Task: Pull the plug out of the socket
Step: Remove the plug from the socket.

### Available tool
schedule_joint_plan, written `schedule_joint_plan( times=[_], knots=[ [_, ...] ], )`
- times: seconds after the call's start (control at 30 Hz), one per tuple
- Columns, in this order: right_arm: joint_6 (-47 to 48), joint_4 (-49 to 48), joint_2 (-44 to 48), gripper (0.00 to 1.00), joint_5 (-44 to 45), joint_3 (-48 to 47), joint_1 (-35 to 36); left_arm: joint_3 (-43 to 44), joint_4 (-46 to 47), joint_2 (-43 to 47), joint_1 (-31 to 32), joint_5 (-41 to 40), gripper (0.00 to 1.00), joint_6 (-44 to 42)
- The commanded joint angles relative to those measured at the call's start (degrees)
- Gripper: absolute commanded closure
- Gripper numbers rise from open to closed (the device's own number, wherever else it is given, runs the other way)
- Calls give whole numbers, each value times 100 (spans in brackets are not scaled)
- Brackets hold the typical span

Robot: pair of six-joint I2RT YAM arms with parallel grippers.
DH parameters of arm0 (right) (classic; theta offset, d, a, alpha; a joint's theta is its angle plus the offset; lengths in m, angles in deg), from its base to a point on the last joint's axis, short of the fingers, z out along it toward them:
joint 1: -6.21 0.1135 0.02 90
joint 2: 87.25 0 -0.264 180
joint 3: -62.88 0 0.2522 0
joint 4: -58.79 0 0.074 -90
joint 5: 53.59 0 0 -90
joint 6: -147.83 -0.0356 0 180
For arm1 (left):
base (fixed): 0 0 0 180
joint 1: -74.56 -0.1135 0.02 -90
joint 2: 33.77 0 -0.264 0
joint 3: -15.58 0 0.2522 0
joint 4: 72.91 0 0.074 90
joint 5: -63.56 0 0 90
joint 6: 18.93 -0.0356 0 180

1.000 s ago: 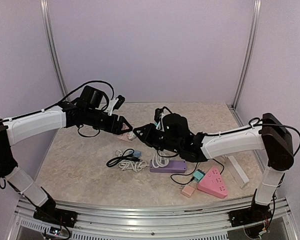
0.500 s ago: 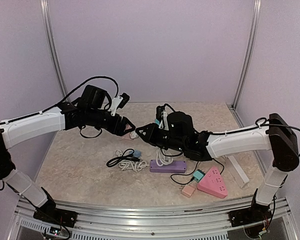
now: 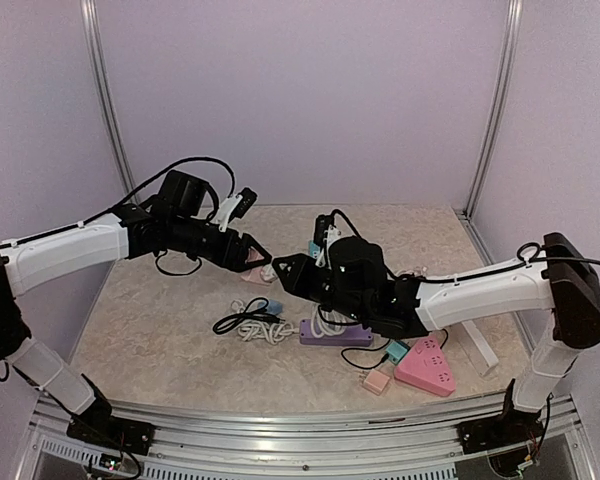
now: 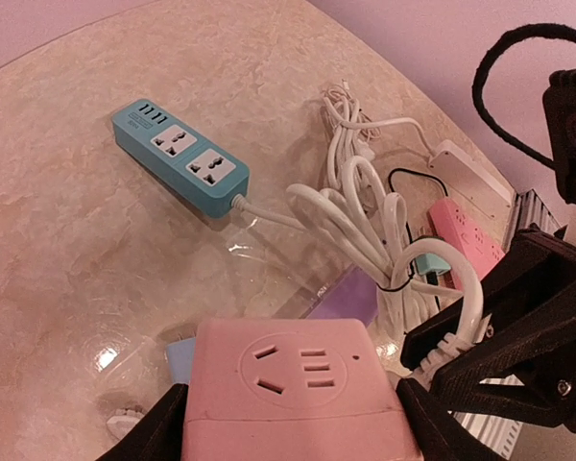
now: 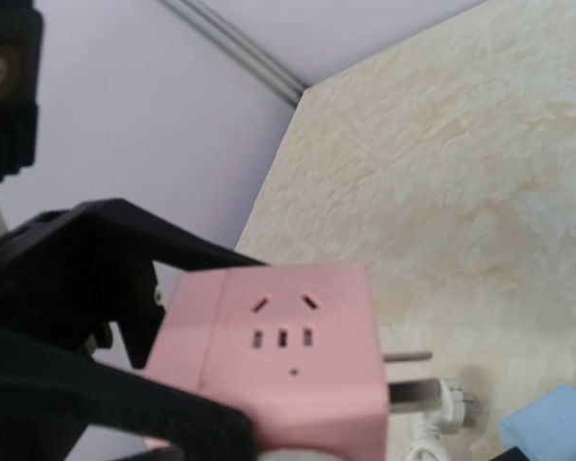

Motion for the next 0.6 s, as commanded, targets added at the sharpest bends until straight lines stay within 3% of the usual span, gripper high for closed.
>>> schedule_joint_plan(
  times=[0.0, 0.17, 0.4, 0.57],
  knots=[
    [244, 182, 181, 100, 757, 133, 177, -11, 58, 168, -177, 244, 100, 235],
    [160, 519, 353, 100, 945, 123, 54, -15, 67, 168, -160, 281, 100, 138],
    [221, 981, 438, 100, 105, -223, -589, 19, -72, 210, 454, -24, 100, -553],
    [325, 1118, 435, 100, -23, -321, -776, 71, -230, 126, 745, -220, 100, -775]
  ],
)
